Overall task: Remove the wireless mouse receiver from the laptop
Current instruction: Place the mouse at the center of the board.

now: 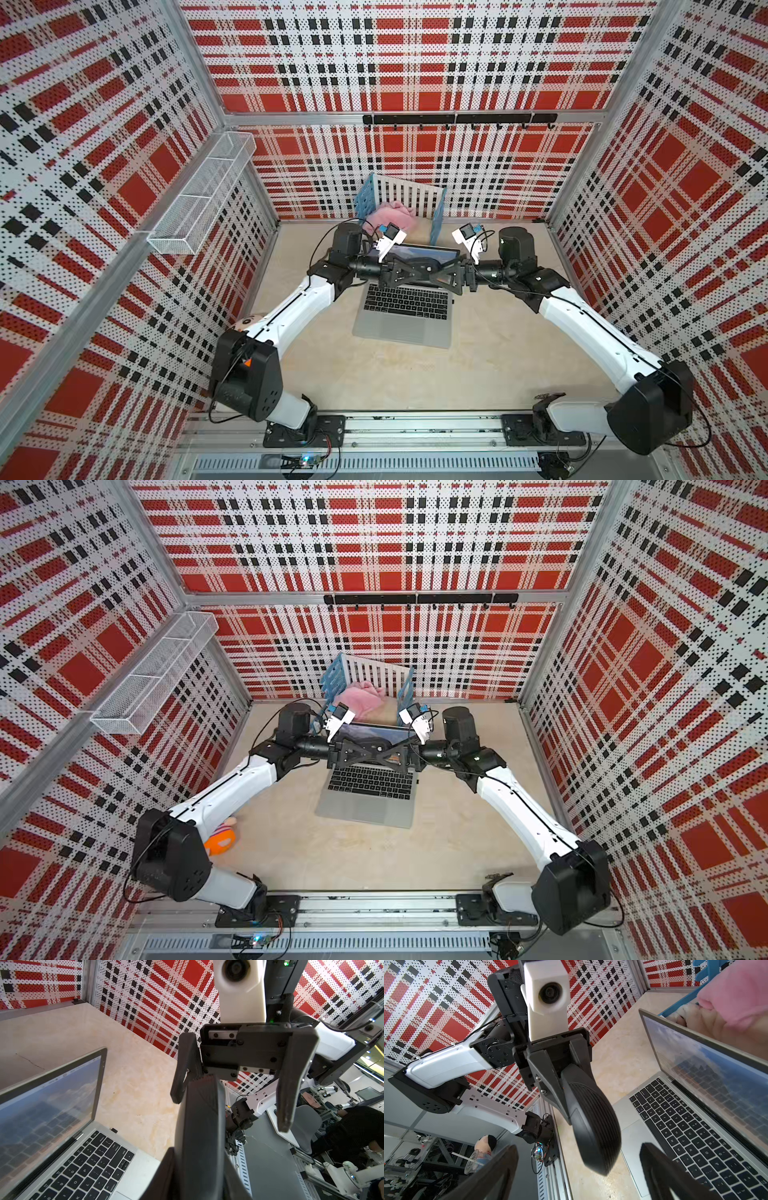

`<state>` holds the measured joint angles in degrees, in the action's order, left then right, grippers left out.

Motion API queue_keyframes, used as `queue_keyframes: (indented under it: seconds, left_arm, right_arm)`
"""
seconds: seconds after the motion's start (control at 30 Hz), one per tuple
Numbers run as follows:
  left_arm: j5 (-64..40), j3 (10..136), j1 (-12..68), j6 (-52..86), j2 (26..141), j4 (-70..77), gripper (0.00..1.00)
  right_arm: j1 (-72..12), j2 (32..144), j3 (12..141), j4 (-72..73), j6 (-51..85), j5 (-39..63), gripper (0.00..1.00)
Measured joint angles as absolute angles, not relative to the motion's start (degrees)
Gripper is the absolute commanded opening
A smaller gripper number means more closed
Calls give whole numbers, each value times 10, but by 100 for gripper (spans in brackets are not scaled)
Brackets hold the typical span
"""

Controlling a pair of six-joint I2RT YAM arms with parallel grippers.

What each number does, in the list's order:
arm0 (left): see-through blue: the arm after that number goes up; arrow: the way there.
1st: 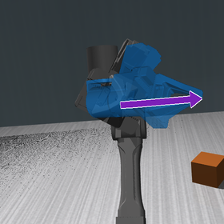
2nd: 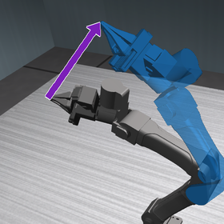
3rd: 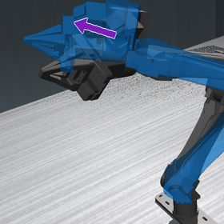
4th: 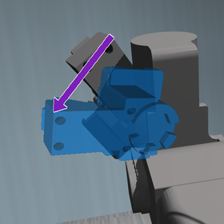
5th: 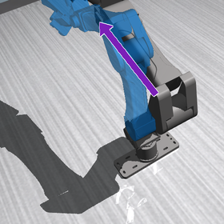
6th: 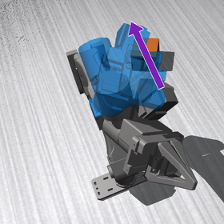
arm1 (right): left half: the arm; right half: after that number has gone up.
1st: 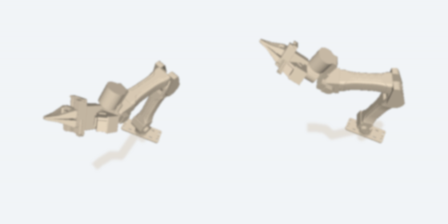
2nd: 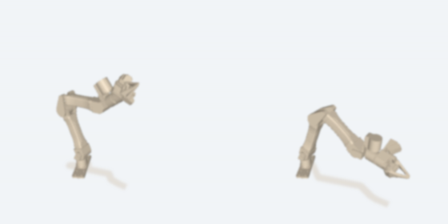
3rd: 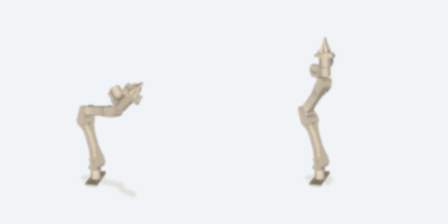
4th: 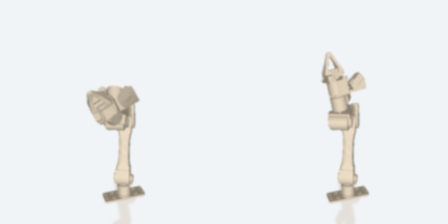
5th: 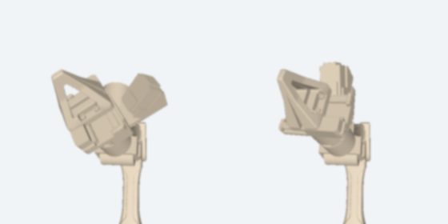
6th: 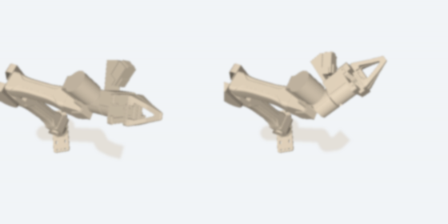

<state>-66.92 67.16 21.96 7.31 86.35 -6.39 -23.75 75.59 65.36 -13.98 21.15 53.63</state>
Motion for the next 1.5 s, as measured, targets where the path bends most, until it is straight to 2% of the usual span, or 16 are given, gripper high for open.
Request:
queue_keyframes:
  seconds: [0.23, 0.4, 0.63, 0.67, 0.73, 0.87, 0.9, 0.93, 1.0, 1.3, 1.5]
  left_arm:
    - [-682, 672, 222, 91, 875, -53, 0]
    - [-690, 672, 224, 98, 876, -47, 0]
    - [-701, 670, 226, 100, 876, -38, 0]
    - [-702, 669, 226, 102, 876, -36, 0]
    - [-704, 666, 225, 105, 876, -34, 22]
    - [-705, 655, 223, 109, 876, -25, 39]
    - [-705, 651, 222, 112, 876, -19, 43]
    - [-703, 641, 220, 117, 874, -5, 53]
    - [-700, 615, 216, 150, 866, 42, 60]
    - [-693, 575, 199, 244, 836, 156, 61]
    - [-686, 575, 201, 262, 832, 173, 54]
  right_arm:
    - [-247, 771, 653, -99, 234, 551, 84]
    - [-254, 793, 653, -82, 248, 555, 60]
    - [-254, 798, 644, -64, 265, 550, 40]
    - [-254, 798, 642, -62, 265, 550, 38]
    - [-254, 798, 639, -55, 264, 550, 36]
    - [-255, 798, 628, -47, 267, 550, 34]
    - [-255, 798, 626, -45, 269, 550, 34]
    - [-255, 798, 624, -43, 273, 550, 34]
    - [-255, 798, 620, -35, 284, 550, 33]
    - [-255, 797, 609, 22, 336, 553, 32]
    - [-256, 797, 609, 42, 354, 554, 31]
